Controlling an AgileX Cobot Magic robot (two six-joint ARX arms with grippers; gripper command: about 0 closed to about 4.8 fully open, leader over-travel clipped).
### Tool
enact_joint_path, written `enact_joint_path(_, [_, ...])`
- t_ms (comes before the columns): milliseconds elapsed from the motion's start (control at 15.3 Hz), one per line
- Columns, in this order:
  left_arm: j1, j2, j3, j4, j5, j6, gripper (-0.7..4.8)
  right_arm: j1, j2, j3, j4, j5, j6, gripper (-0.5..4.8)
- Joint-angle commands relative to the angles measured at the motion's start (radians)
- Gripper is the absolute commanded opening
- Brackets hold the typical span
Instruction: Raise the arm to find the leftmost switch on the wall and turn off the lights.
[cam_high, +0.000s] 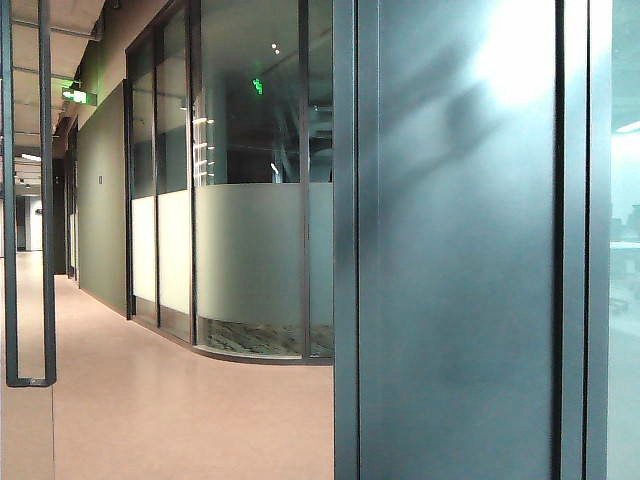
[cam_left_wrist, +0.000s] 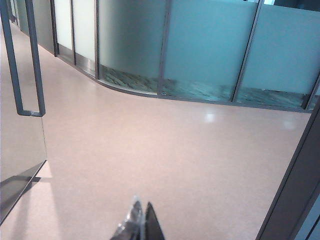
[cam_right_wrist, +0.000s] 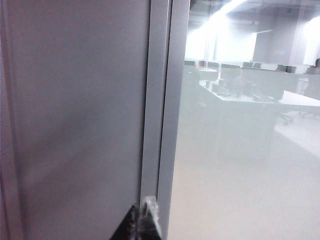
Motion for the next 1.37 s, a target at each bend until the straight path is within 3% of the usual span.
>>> enact_joint_path(65, [0.002, -0.001, 0.002, 0.006, 0.003, 0.004, -0.05, -0.233, -0.025, 0.000, -0.121, -0.081, 0.049, -0.01])
enact_joint_path(196, [0.002, -0.001, 0.002, 0.005, 0.002, 0.004, -0.05, -0.444, -0.026, -0.079, -0.124, -0.180, 0.132, -0.01])
enact_joint_path(326, [0.002, -0.001, 0.002, 0.006, -0.001, 0.004, -0.05, -0.557, -0.043, -0.209, -0.029, -0.371, 0.212, -0.01])
enact_joint_path(521, [0.002, -0.001, 0.002, 0.006, -0.001, 0.004, -0.05, -0.555, -0.140, -0.412, 0.173, -0.379, 0.209, -0.01])
enact_joint_path(717, [0.002, -0.001, 0.002, 0.006, -0.001, 0.004, -0.05, -0.519, -0.197, -0.521, 0.257, -0.331, 0.209, -0.01])
enact_joint_path(978, [0.002, -0.001, 0.002, 0.006, -0.001, 0.004, -0.05, -0.425, -0.219, -0.608, 0.267, -0.329, 0.208, -0.01])
enact_joint_path(1369, [0.002, -0.001, 0.002, 0.006, -0.001, 0.004, -0.05, -0.354, -0.235, -0.608, 0.237, -0.245, 0.206, -0.01])
